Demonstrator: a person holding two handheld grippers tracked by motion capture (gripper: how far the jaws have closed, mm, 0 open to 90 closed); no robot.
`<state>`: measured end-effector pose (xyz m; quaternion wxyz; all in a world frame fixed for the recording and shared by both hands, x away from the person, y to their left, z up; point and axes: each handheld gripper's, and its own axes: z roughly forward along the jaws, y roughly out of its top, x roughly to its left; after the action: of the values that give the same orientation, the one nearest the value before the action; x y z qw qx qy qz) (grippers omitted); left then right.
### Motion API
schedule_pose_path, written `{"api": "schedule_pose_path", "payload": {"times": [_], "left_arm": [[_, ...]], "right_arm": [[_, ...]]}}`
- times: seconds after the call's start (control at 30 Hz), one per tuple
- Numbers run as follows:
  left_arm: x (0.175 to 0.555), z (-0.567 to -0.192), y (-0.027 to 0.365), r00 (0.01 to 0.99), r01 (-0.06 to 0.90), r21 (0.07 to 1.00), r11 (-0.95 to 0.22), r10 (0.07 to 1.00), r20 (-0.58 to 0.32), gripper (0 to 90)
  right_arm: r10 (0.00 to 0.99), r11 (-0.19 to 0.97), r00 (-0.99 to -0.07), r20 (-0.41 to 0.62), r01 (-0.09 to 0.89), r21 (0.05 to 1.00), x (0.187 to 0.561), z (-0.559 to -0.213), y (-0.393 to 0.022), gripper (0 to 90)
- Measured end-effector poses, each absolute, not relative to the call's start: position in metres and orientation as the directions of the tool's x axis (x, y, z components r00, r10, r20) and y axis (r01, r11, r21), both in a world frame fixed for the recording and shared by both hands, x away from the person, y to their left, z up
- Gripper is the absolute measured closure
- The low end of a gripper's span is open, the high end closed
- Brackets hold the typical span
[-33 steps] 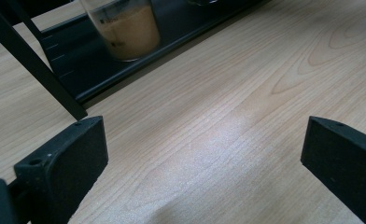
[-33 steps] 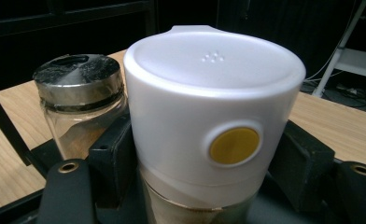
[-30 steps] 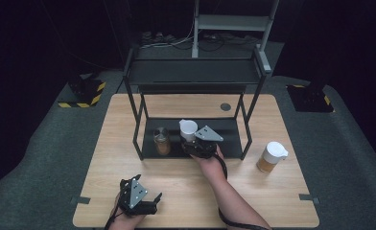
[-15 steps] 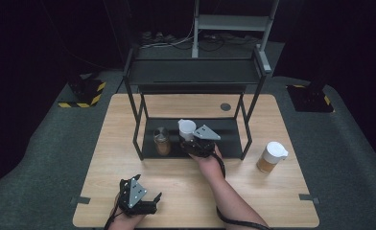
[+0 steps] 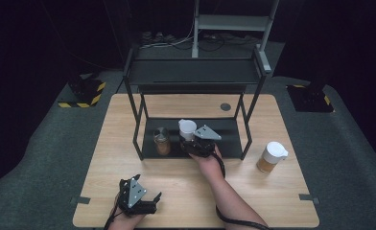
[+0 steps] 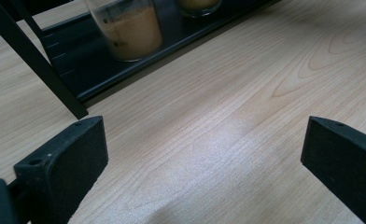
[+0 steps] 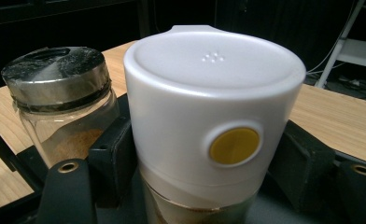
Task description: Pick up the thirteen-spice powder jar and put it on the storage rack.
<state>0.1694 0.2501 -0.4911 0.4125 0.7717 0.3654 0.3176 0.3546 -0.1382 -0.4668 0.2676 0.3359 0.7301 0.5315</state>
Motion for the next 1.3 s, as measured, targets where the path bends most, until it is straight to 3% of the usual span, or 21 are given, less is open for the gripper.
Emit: {"api": "schedule_pose_path", "payload": {"times": [0.47,0.77,1.1,1.3], "left_arm": [[0.1695,-0.4909,0.2497,0.532,0.302,0.867,-0.396,0.825,0.192,0.9],[0.1695,-0.4908,0.2496,0.533,0.301,0.866,-0.399,0.823,0.194,0.9],[0.1694,-0.4908,0.249,0.533,0.301,0.865,-0.401,0.823,0.196,0.9],[0.1693,-0.4907,0.2487,0.535,0.298,0.864,-0.406,0.821,0.201,0.9]], "right_arm": [[0.773,0.208,-0.633,-0.034,0.203,0.957,0.3545,-0.4679,-0.1392,29.4],[0.776,0.193,-0.631,-0.01,0.222,0.956,0.3562,-0.4653,-0.139,18.6],[0.779,0.173,-0.627,0.011,0.231,0.957,0.3539,-0.4651,-0.1403,16.1],[0.775,0.17,-0.632,0.009,0.222,0.96,0.3494,-0.4629,-0.1424,9.0]]}}
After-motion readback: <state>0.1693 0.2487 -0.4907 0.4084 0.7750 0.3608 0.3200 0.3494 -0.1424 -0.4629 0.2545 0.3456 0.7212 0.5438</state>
